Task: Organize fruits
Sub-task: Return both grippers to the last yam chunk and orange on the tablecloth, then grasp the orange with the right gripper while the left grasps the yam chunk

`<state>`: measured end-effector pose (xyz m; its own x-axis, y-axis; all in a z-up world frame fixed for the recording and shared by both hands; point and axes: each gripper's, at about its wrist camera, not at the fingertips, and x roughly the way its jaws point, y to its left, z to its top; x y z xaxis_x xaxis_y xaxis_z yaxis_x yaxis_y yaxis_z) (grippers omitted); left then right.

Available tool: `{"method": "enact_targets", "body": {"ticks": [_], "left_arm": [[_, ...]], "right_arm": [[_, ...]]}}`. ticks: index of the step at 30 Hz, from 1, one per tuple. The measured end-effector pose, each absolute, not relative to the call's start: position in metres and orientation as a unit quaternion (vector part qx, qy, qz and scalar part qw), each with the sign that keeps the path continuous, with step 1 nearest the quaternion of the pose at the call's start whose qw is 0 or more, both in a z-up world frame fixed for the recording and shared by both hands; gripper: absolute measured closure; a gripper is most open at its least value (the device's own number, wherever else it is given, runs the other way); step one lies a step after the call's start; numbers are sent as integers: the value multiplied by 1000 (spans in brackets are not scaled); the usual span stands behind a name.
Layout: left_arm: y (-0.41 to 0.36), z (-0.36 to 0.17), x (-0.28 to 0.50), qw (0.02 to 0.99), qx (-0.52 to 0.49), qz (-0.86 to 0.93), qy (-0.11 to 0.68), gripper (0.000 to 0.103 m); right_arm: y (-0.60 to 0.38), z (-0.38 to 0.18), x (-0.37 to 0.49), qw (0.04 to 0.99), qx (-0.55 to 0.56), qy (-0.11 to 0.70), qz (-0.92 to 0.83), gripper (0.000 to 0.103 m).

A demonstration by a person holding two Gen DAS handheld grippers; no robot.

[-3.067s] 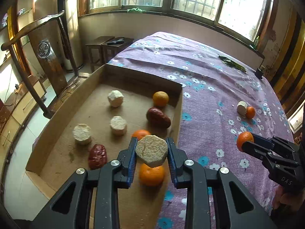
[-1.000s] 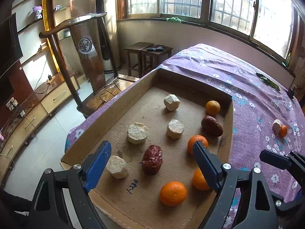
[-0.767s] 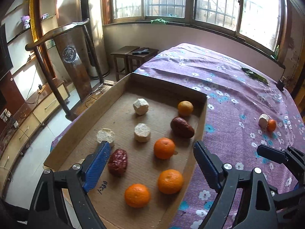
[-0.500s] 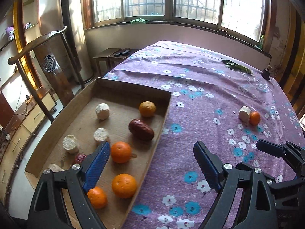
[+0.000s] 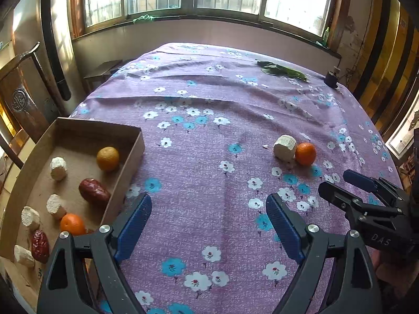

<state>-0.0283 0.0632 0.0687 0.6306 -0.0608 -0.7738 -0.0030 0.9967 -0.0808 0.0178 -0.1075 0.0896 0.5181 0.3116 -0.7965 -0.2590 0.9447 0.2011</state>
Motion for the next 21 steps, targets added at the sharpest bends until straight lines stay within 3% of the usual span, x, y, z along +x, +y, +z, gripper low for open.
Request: {"method": "enact_targets", "body": {"ticks": [8, 10, 12, 17, 21], "left_arm": [[42, 61, -4, 895, -28, -34, 444, 15], [38, 60, 0, 894, -22, -34, 446, 15], [35, 58, 6, 893, -22, -37, 449, 15], [24, 52, 26, 887, -26, -49, 459, 15], [6, 49, 44, 886, -18, -64, 460, 15]], "right_arm": [[-103, 70, 61, 870, -25, 469, 149, 22], [-102, 64, 71, 868, -30, 473, 148, 29], [-105, 58, 80, 865, -16, 477, 157, 46], [-108, 49, 90, 854, 19, 486, 187, 65], [-125, 55, 82, 858, 41, 484, 168, 65]]}}
